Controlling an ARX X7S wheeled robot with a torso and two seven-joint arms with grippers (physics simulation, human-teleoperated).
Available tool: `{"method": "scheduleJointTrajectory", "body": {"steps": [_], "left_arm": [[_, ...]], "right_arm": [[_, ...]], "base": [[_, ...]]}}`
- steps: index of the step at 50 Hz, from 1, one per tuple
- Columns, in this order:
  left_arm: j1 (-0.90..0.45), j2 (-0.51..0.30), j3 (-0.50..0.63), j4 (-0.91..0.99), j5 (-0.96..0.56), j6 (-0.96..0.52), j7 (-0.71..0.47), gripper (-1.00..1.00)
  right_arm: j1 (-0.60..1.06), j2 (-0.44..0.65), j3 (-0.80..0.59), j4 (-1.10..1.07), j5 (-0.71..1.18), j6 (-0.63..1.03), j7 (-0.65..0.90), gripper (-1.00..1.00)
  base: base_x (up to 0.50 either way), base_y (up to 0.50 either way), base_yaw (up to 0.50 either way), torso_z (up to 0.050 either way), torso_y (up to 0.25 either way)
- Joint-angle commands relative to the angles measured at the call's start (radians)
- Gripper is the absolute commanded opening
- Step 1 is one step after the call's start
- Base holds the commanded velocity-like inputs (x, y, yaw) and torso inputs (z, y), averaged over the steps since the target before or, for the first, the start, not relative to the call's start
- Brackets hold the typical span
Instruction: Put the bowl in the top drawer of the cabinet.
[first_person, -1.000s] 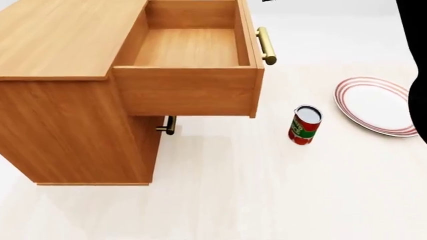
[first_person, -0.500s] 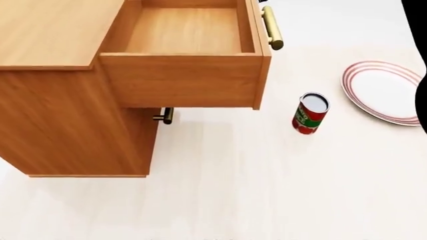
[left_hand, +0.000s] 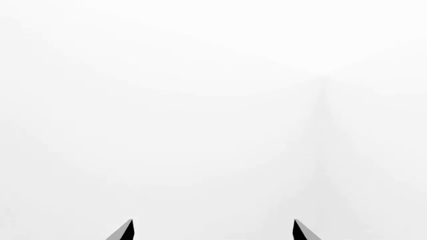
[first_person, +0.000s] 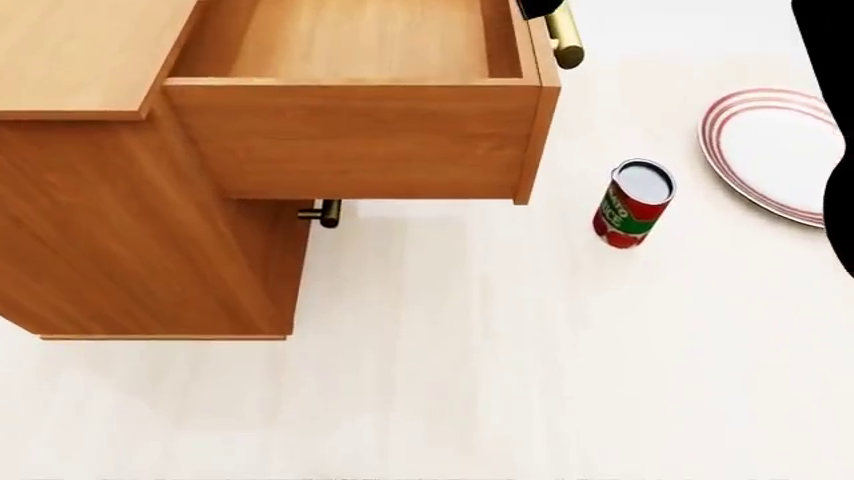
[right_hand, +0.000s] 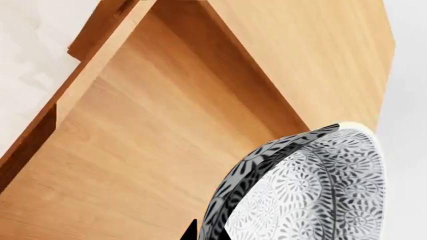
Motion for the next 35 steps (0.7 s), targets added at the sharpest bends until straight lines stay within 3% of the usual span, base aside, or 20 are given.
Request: {"method": "scheduleJointTrajectory", "body": {"steps": [1,11,12,35], "left_arm": [[0.001,-0.002,0.002,0.000,-0.002,0.005,-0.002,1.00],[0.002,-0.002,0.003,-0.001,-0.004,0.011,-0.007,1.00],[0.002,-0.002,0.003,-0.001,-0.005,0.011,-0.007,1.00],[0.003,-0.007,0.009,-0.003,-0.011,0.019,-0.007,1.00]], "right_arm": [[0.000,0.000,0.016,-0.007,0.002,0.017,-0.004,-1.00],[0.001,0.000,0.012,-0.016,0.017,0.027,0.003,-1.00],[0.000,0.000,0.012,-0.016,0.017,0.029,0.002,1.00],[0.000,0.000,0.015,-0.011,0.018,0.052,-0.003,1.00]], "base": [[0.00,0.00,0.00,0.000,-0.094],[0.00,0.00,0.00,0.000,-0.061],[0.00,0.00,0.00,0.000,0.000],[0.00,0.00,0.00,0.000,0.000]]}}
